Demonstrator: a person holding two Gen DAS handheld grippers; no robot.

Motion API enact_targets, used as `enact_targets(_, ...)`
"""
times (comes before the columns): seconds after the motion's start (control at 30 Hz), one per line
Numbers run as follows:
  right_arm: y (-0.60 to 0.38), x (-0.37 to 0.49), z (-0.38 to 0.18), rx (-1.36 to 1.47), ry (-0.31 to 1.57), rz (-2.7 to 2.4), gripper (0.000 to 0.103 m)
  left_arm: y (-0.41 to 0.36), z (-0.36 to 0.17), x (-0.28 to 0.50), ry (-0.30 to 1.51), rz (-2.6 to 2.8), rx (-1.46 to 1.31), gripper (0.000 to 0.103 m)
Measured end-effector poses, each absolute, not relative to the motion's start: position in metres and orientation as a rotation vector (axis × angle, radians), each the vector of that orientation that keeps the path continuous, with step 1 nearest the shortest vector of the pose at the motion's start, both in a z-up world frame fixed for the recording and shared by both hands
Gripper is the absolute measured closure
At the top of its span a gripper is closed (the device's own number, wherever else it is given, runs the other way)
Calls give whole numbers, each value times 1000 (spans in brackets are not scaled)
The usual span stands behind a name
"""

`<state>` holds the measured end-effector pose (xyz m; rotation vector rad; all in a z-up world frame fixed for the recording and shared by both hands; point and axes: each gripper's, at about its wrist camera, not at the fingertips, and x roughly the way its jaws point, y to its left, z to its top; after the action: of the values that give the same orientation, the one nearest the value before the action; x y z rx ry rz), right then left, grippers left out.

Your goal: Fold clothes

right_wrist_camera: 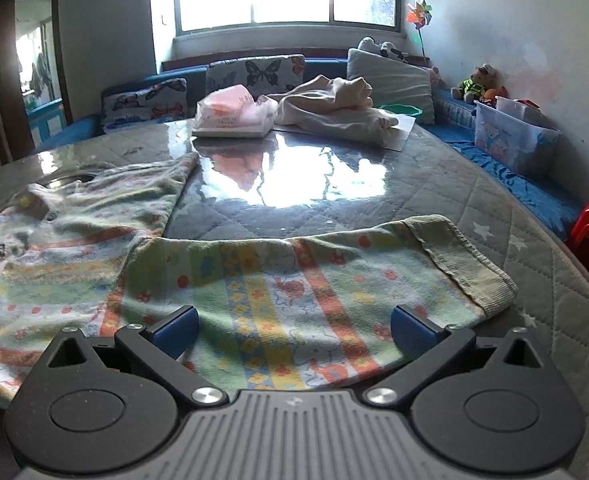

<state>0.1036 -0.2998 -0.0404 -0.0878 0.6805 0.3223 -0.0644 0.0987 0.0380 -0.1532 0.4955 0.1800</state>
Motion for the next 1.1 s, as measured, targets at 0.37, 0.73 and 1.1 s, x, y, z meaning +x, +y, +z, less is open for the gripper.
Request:
enact_targets(0.37, -321, 117, -34, -150, 683, 156, 0, 75, 33, -52, 539, 99, -115, 0)
enact_targets(0.73, -349, 123, -33, -2, 716, 111, 7, 47, 32, -33, 579, 31, -73, 0)
enact_targets(1.1, -370, 131, -31, 110, 733, 52, 26, 30, 35, -20, 602, 2, -47, 0)
